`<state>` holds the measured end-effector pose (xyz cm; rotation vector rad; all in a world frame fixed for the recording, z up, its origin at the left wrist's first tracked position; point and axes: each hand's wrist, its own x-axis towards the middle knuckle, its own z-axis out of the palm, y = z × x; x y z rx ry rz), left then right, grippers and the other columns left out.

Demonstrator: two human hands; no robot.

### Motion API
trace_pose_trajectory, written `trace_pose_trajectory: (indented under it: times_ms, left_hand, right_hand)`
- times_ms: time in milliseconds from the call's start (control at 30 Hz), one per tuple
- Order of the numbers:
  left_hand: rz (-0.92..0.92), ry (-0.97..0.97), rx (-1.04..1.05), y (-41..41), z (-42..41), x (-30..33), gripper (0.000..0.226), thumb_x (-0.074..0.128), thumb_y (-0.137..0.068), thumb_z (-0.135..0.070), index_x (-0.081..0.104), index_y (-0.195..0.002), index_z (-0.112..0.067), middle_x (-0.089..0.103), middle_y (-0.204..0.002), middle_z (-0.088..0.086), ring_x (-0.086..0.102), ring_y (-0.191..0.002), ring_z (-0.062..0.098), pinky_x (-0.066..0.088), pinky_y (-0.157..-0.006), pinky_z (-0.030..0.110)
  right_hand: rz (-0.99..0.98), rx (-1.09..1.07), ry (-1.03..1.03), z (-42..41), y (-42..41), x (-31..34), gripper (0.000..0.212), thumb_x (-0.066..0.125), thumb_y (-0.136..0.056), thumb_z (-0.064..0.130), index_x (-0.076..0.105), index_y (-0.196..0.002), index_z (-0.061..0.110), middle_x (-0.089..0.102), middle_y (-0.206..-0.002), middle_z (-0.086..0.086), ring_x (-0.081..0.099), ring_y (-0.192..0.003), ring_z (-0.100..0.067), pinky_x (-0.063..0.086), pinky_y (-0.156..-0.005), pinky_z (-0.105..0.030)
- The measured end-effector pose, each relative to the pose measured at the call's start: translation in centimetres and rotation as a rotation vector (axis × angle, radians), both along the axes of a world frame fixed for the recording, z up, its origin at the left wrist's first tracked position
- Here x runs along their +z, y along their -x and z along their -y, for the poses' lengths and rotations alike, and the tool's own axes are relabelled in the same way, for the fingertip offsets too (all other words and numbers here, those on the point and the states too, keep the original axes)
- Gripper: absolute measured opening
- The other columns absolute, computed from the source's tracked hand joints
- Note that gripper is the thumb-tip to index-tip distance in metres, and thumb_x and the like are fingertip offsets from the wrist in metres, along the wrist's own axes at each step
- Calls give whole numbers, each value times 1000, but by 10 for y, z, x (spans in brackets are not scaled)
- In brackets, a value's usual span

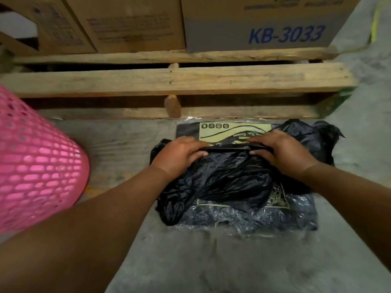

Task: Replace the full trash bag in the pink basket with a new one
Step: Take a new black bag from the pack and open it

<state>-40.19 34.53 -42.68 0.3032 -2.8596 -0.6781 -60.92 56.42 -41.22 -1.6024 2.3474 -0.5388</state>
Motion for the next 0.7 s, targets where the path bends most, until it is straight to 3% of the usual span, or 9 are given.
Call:
trace_pose_trajectory:
  times_ms: [100,233,367,533,600,700]
  left_hand:
    - [-45,-27,41,-4,9,28,29,68,-92,-23,73,-116,-9,74,-100,11,67,-92,29,43,-79,23]
    - [-48,-7,61,3,36,78,30,65,-94,-28,71,-121,-15,73,-114,6,65,-106,22,42,-88,20]
    - [-74,20,7,33,69,147,29,65,-94,-29,72,-120,-17,73,-115,5,66,-108,22,51,-93,33]
    - [-139,65,-104,71,100,238,32,65,-94,-34,70,-123,-21,72,-119,-1,64,-111,14,44,-88,21]
    - [-194,60,-152,80,109,267,33,64,-94,-37,70,-123,-23,72,-119,-2,63,-111,11,43,-88,18]
    - [-262,86,-232,87,119,301,32,64,-94,-35,72,-120,-20,73,-116,-1,64,-107,10,41,-83,14]
  right_hand:
    - [22,-1,86,10,-3,31,41,67,-86,32,64,-126,22,71,-112,-4,60,-106,-23,42,-90,-28]
    - [16,-19,175,27,-3,79,45,68,-84,36,61,-129,32,66,-119,7,58,-108,-3,44,-95,-22]
    - [-79,-56,213,45,12,138,42,65,-84,40,66,-124,29,70,-119,2,65,-109,-15,44,-96,-21]
    - [-245,-173,234,57,23,216,36,67,-87,33,67,-123,28,74,-106,-5,67,-97,-25,47,-81,-26]
    - [-281,-221,220,59,21,245,36,66,-88,32,68,-123,26,73,-102,-9,66,-95,-30,49,-81,-31]
    - [-335,-274,233,59,13,286,34,66,-88,30,69,-121,23,73,-106,-9,65,-98,-30,46,-83,-26]
